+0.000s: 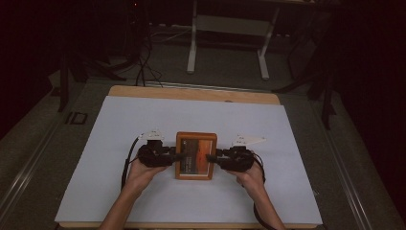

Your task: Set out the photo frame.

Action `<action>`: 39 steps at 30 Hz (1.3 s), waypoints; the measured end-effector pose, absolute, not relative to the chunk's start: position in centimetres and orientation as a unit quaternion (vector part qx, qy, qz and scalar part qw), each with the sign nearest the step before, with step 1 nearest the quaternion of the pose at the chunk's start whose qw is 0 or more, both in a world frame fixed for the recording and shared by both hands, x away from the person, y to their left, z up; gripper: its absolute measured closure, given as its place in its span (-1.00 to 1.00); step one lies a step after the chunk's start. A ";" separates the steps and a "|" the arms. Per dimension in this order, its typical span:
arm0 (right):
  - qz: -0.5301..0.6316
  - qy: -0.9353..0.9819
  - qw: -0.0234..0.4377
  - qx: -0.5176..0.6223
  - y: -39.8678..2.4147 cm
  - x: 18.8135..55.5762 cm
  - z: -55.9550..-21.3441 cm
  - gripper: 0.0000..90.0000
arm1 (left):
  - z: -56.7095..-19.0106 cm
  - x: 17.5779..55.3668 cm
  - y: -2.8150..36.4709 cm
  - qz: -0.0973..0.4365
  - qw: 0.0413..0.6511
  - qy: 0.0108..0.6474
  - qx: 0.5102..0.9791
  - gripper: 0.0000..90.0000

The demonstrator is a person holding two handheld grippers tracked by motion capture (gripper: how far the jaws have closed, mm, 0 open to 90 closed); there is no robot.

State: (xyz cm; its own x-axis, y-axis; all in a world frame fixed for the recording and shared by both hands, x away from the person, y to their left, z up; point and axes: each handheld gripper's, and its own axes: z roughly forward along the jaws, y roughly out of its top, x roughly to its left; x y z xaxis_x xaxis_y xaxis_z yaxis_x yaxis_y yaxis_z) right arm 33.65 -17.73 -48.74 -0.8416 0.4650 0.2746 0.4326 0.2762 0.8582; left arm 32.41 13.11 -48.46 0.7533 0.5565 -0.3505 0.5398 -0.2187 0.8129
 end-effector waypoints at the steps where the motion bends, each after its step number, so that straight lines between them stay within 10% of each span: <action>1: 0.532 0.798 0.014 0.283 -17.7 33.7 -48.8 0.40 | -48.5 32.5 13.1 0.009 0.516 0.352 0.781 0.35; 39: 0.539 0.795 0.002 0.278 -17.9 33.4 -49.6 0.40 | -49.4 31.7 13.3 0.022 0.515 0.351 0.782 0.32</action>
State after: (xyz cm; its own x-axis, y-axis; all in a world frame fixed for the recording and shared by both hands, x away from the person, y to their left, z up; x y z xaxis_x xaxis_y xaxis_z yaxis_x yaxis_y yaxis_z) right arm 33.42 -17.87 -49.57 -0.8458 0.4442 0.2955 0.4390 0.2646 0.8586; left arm 31.74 13.27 -49.38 0.7532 0.5710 -0.3266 0.5250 -0.2228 0.8214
